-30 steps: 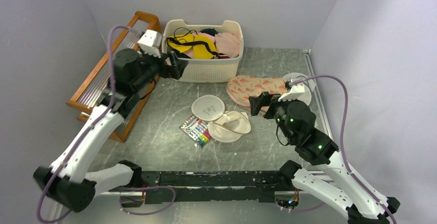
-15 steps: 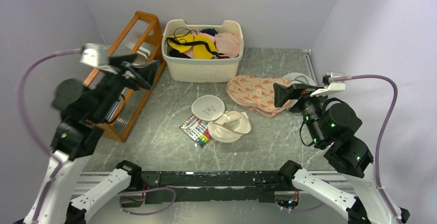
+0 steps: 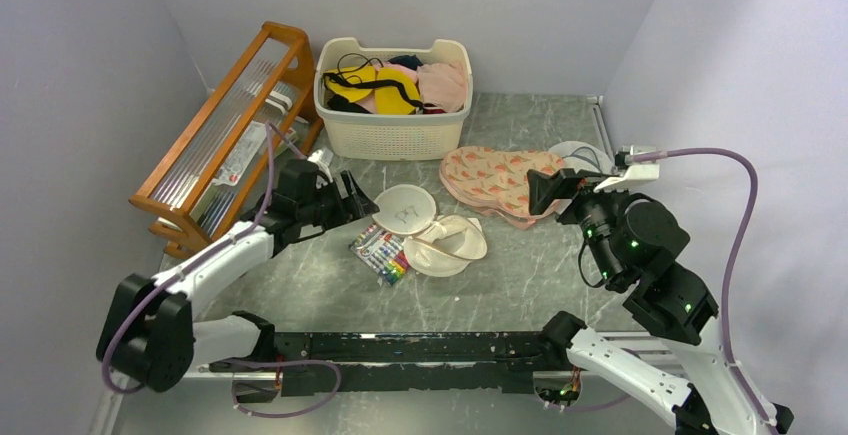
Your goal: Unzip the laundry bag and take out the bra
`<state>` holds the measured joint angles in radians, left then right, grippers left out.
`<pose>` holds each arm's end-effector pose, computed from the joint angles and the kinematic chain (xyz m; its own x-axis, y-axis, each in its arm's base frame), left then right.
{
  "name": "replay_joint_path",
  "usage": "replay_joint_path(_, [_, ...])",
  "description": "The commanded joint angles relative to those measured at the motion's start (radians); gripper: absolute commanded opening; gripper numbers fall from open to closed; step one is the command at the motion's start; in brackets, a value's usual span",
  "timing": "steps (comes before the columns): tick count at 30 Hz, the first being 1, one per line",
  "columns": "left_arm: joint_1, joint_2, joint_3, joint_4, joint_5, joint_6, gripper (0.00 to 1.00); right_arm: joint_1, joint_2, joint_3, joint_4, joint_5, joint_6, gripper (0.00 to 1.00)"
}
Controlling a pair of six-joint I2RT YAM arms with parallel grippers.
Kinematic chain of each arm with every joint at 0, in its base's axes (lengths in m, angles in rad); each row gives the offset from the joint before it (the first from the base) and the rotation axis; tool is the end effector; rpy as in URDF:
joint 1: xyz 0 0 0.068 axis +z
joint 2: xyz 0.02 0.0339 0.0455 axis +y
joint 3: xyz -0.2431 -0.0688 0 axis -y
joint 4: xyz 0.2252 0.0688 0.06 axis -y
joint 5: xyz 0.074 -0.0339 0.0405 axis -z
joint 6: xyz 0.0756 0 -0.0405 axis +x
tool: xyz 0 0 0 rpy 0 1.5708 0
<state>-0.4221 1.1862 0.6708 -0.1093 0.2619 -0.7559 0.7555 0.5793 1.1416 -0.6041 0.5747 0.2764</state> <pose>0.2415 -0.1299 0.1941 -0.7911 -0.3710 -0.4864 0.0614 0.7429 -0.6666 0.1100 0.0472 0.4117 -0.0784 0.2408 -0.9674 -0.1650 0.9539 0.2508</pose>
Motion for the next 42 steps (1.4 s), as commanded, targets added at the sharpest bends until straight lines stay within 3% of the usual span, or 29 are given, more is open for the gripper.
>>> replay_joint_path(1, [0.001,0.093,-0.03,0.216,-0.04,-0.117,0.87,-0.001,-0.016,-0.026,0.007,-0.008,0.01,1.0])
replay_joint_path(11, [0.001,0.338,-0.022,0.377,-0.114,-0.148,0.79,-0.001,-0.019,-0.057,-0.002,-0.019,0.024,1.0])
replay_joint_path(24, [0.003,0.544,-0.024,0.632,-0.006,-0.129,0.47,-0.001,-0.022,-0.067,-0.008,-0.007,0.027,1.0])
replay_joint_path(28, [0.018,0.582,-0.01,0.712,0.059,-0.124,0.32,-0.001,-0.018,-0.065,-0.011,-0.011,0.027,1.0])
replay_joint_path(36, [0.02,0.468,-0.046,0.892,0.184,-0.124,0.13,0.0,-0.024,-0.061,-0.029,-0.006,0.032,1.0])
replay_joint_path(38, [0.009,0.403,-0.054,0.875,0.182,-0.091,0.07,-0.002,-0.026,-0.066,-0.021,-0.007,0.03,1.0])
replay_joint_path(42, [-0.057,0.289,-0.002,0.742,0.162,0.057,0.07,-0.001,-0.018,-0.074,-0.008,-0.007,0.019,1.0])
